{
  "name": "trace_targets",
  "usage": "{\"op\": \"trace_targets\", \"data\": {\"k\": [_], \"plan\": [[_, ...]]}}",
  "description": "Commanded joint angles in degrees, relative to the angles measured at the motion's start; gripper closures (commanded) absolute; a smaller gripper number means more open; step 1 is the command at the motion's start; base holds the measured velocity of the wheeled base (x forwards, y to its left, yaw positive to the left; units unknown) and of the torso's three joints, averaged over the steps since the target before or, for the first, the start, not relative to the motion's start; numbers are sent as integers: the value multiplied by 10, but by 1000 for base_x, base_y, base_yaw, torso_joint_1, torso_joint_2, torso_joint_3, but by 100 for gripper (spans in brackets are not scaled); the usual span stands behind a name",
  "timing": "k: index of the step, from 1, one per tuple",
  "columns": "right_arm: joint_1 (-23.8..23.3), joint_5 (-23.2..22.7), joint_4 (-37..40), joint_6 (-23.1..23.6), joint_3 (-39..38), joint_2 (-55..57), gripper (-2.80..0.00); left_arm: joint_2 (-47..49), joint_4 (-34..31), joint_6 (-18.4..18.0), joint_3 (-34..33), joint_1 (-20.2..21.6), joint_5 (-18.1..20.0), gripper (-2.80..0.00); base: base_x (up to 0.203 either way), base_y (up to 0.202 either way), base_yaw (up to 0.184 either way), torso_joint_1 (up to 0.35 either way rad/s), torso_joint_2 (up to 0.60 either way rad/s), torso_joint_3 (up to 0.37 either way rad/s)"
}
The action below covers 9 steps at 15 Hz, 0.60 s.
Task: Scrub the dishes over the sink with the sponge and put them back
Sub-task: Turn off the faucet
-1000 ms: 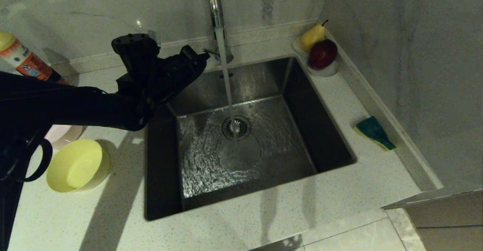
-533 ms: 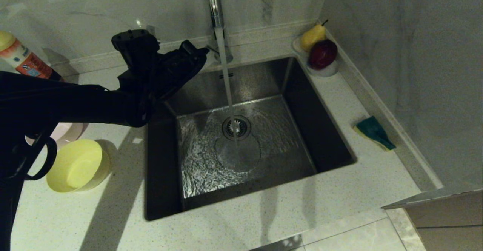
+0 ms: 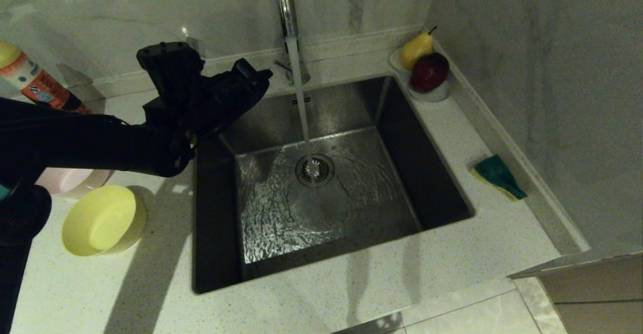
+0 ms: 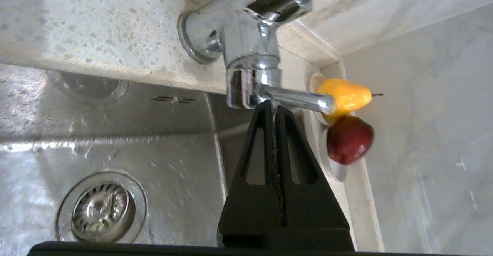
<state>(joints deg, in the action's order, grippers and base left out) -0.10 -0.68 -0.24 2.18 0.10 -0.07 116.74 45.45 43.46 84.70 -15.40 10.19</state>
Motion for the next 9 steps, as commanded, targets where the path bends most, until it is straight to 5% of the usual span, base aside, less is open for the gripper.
{"op": "trace_targets", "data": {"k": [1,9], "plan": [[0,0,0,0,0,1,0,-29,1,4,-24,-2,4,0,0,0,0,0,0,0],[0,0,0,0,0,1,0,-1,1,9,-2,-15,37,0,0,0,0,0,0,0]]}}
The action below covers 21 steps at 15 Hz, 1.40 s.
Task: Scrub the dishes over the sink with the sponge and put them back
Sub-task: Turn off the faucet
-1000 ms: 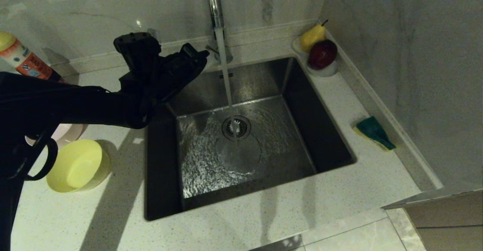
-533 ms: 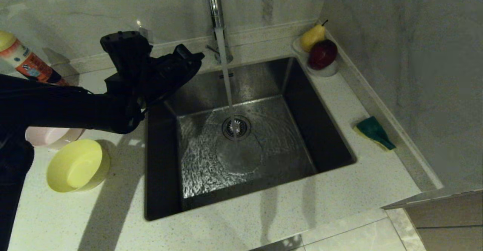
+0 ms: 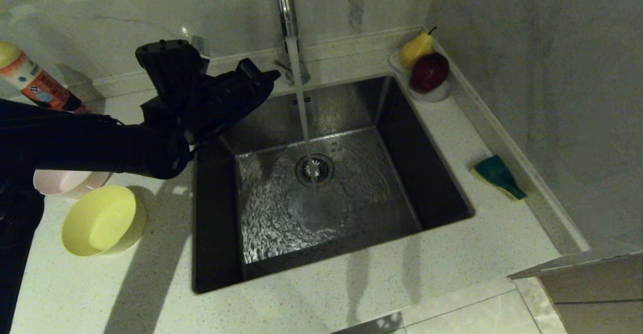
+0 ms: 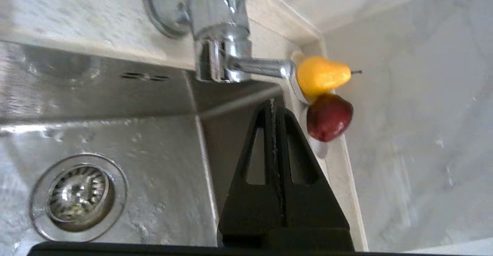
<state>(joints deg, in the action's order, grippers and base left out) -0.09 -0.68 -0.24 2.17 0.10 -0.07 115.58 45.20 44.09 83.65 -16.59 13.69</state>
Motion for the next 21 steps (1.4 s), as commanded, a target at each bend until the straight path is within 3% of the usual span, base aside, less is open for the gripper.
{"op": "trace_targets", "data": {"k": [1,5,9,21], "plan": [[0,0,0,0,0,1,0,18,3,4,17,-3,2,0,0,0,0,0,0,0],[0,0,0,0,0,1,0,48,5,5,50,-3,-4,0,0,0,0,0,0,0],[0,0,0,0,0,1,0,70,10,44,105,-2,-5,0,0,0,0,0,0,0],[0,0,0,0,0,1,0,124,1,47,199,25,-18,0,0,0,0,0,0,0]]}}
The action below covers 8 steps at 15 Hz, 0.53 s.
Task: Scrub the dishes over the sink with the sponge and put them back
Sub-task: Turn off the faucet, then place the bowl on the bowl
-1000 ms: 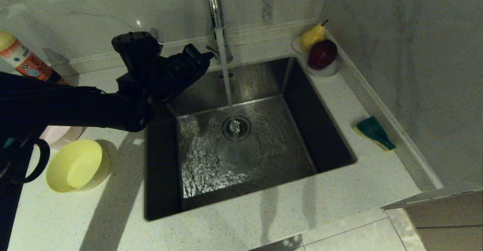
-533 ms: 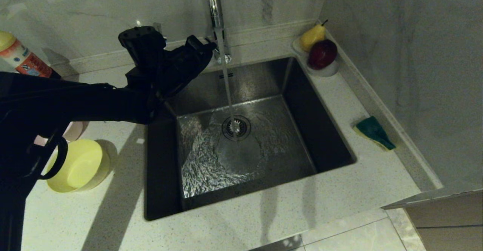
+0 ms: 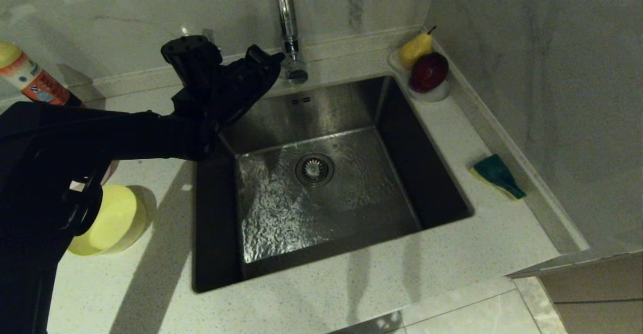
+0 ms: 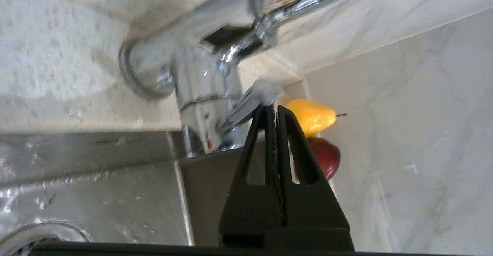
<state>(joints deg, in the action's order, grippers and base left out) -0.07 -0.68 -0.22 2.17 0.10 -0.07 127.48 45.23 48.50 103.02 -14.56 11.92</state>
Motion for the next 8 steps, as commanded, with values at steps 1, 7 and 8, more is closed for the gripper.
{"op": "trace_targets", "data": {"k": [1,7,8], "plan": [[0,0,0,0,0,1,0,4,1,3,4,7,-1,0,0,0,0,0,0,0],[0,0,0,0,0,1,0,-111,27,4,-126,-6,-1,0,0,0,0,0,0,0],[0,0,0,0,0,1,0,-142,35,3,-154,-12,-1,0,0,0,0,0,0,0]]}}
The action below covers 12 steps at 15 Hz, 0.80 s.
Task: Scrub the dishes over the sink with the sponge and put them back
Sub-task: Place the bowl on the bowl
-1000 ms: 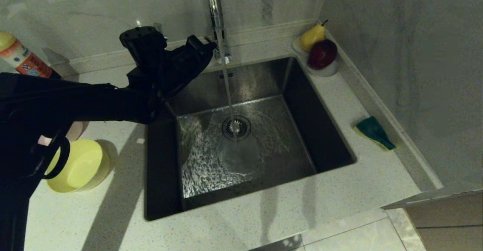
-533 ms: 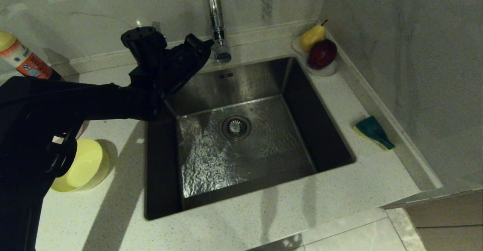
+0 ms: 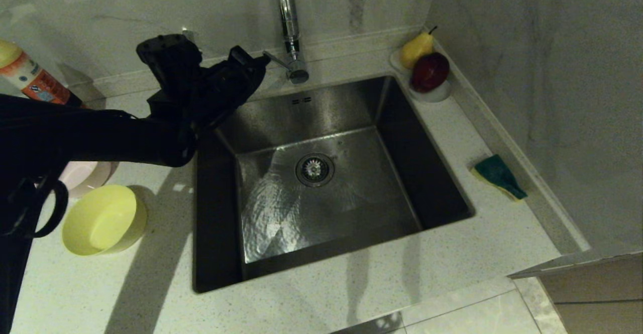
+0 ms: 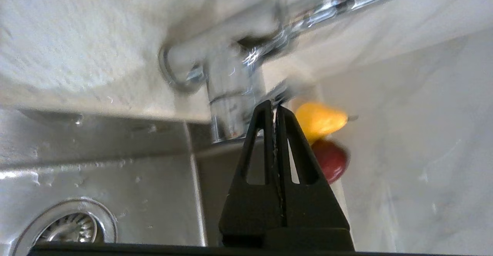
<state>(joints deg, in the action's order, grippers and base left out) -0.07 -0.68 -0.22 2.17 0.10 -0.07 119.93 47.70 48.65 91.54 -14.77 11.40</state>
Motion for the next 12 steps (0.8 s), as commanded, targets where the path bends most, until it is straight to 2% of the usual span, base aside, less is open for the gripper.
{"op": "trace_targets", "data": {"k": [1,3,4,6,8,9,10,12], "plan": [[0,0,0,0,0,1,0,-99,15,1,-66,-16,5,0,0,0,0,0,0,0],[0,0,0,0,0,1,0,-159,18,-7,-128,-27,6,0,0,0,0,0,0,0],[0,0,0,0,0,1,0,-185,17,-23,-165,-31,6,0,0,0,0,0,0,0],[1,0,0,0,0,1,0,-235,12,-86,-235,-34,6,0,0,0,0,0,0,0],[0,0,0,0,0,1,0,-303,-25,-145,-277,-35,-6,0,0,0,0,0,0,0],[0,0,0,0,0,1,0,-341,-56,-181,-295,-34,-26,0,0,0,0,0,0,0],[0,0,0,0,0,1,0,-378,-83,-225,-317,-32,-62,0,0,0,0,0,0,0],[0,0,0,0,0,1,0,-443,-106,-324,-380,-20,-157,0,0,0,0,0,0,0]]}}
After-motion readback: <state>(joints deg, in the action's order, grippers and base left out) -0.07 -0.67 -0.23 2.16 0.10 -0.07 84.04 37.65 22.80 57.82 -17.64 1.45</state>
